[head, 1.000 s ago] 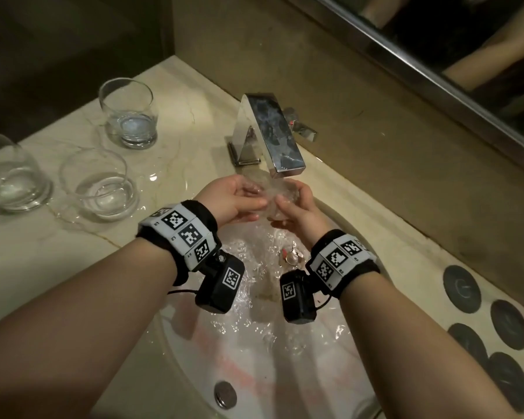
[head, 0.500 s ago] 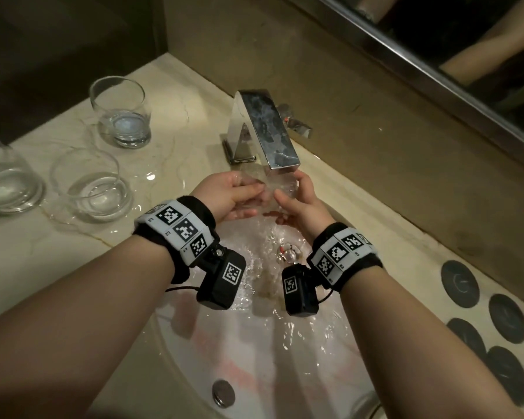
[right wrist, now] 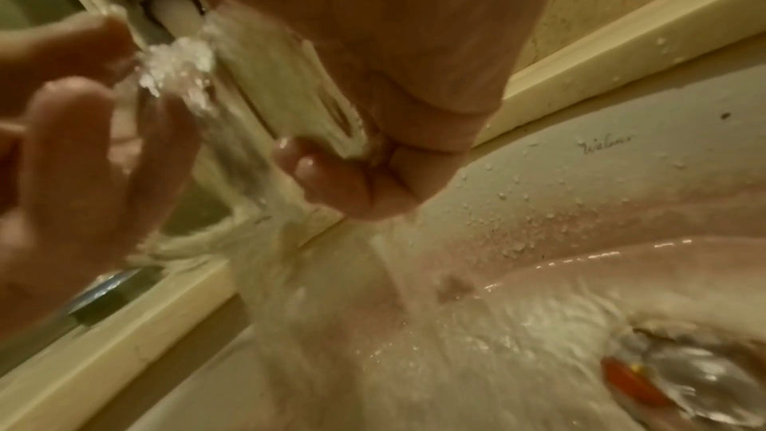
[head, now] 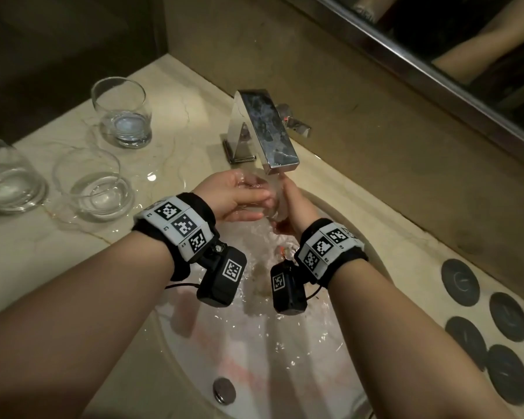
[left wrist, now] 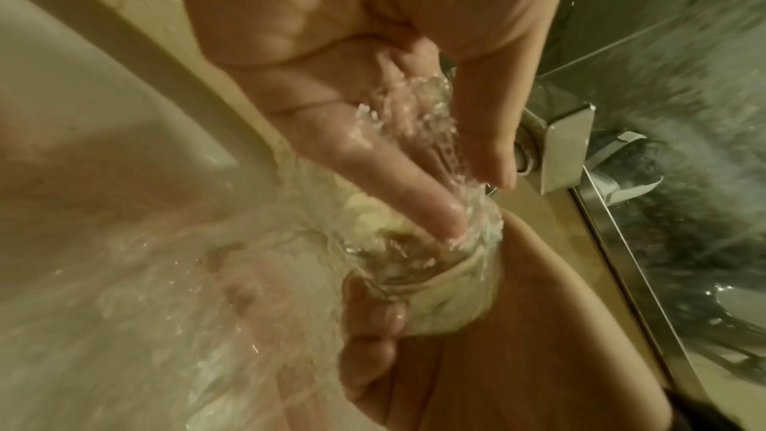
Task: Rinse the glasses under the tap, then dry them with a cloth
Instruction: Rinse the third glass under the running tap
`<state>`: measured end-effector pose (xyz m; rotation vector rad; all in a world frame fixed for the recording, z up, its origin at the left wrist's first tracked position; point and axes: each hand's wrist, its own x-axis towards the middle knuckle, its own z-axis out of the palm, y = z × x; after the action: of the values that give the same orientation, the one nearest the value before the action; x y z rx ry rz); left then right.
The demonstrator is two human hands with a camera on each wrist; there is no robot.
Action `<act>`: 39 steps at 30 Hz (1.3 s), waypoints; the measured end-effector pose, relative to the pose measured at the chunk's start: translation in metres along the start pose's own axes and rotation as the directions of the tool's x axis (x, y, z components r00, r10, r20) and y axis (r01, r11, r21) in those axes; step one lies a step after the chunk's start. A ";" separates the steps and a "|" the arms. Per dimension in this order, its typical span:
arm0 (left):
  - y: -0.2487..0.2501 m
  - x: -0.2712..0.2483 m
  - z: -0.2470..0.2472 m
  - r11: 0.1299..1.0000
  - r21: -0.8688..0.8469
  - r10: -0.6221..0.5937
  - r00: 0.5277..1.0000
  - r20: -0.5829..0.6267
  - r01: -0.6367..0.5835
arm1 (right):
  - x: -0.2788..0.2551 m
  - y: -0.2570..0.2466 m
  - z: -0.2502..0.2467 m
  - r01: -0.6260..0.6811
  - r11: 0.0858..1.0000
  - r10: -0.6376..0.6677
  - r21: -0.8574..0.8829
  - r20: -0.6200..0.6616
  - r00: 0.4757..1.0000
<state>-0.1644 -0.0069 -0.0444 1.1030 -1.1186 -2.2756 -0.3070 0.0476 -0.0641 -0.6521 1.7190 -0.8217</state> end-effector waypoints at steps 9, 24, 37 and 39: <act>0.001 0.000 -0.007 0.987 -0.156 0.020 0.996 -0.089 -0.034 | -0.008 0.008 -0.011 0.158 0.975 -0.175 0.156 0.105 0.979; 0.000 0.004 -0.001 0.999 0.024 -0.024 1.000 -0.007 0.024 | 0.001 0.000 -0.006 0.035 0.999 -0.033 0.031 -0.061 0.998; 0.007 0.005 -0.011 0.998 0.022 0.059 0.997 -0.053 -0.058 | 0.000 -0.012 -0.014 -0.200 0.936 0.168 0.288 0.134 0.977; 0.005 0.007 -0.010 0.998 -0.031 0.056 0.996 -0.068 -0.059 | -0.006 -0.011 -0.013 -0.106 0.951 0.075 0.291 0.114 0.991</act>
<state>-0.1611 -0.0194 -0.0479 1.1118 -1.0697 -2.1886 -0.3170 0.0483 -0.0494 -0.4006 1.4833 -0.9419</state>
